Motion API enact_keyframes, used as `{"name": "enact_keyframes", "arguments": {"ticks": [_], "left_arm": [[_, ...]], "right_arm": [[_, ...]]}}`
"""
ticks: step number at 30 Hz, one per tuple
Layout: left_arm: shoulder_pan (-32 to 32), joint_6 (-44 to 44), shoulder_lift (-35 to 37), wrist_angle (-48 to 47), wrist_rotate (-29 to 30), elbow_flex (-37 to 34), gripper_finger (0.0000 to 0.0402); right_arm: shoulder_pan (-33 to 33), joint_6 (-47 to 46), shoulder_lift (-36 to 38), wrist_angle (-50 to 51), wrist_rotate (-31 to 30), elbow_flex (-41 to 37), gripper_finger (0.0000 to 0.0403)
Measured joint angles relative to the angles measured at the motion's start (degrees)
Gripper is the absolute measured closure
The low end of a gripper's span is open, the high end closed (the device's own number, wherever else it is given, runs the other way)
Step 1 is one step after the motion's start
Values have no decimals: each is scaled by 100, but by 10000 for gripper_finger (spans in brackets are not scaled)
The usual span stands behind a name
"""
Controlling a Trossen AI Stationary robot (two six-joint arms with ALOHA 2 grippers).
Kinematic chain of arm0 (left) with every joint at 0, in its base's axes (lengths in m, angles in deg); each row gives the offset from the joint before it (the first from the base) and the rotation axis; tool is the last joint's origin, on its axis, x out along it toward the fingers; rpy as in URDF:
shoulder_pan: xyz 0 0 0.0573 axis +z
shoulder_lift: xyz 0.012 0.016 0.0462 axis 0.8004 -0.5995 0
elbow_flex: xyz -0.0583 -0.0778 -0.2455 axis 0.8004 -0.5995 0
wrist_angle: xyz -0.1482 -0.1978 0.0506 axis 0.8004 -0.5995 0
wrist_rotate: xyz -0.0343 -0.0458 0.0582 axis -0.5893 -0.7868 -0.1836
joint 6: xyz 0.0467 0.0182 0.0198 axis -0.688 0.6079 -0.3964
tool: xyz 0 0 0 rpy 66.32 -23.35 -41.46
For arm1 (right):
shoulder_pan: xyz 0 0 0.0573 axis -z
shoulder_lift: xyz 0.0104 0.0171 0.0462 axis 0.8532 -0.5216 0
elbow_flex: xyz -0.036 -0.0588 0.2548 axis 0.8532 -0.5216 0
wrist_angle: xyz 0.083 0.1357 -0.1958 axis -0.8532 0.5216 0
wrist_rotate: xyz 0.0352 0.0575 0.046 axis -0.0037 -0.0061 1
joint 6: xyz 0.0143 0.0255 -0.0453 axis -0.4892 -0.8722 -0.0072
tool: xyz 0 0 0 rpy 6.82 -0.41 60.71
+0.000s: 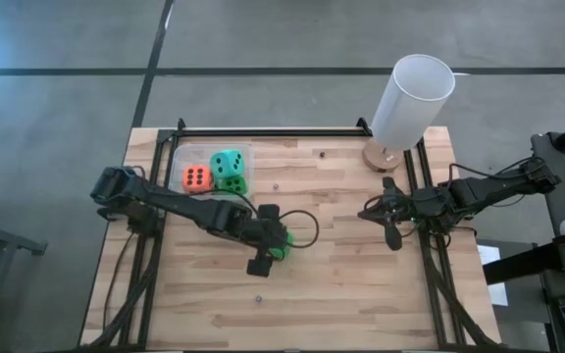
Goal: Pick & Place Dice
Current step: Put the green large dice into the transparent bin
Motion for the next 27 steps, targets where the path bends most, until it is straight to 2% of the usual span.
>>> {"name": "enact_keyframes", "arguments": {"ticks": [10,20,27], "left_arm": [[51,261,-42,1,-62,-13,62],[254,108,-239,-221,-179,-20,63],[385,-173,-342,-192,-294,-162,24]], "right_arm": [[0,-1,1,0,0,-2,394],[-1,-1,0,1,2,-2,394],[-1,1,0,-3,4,-4,394]]}}
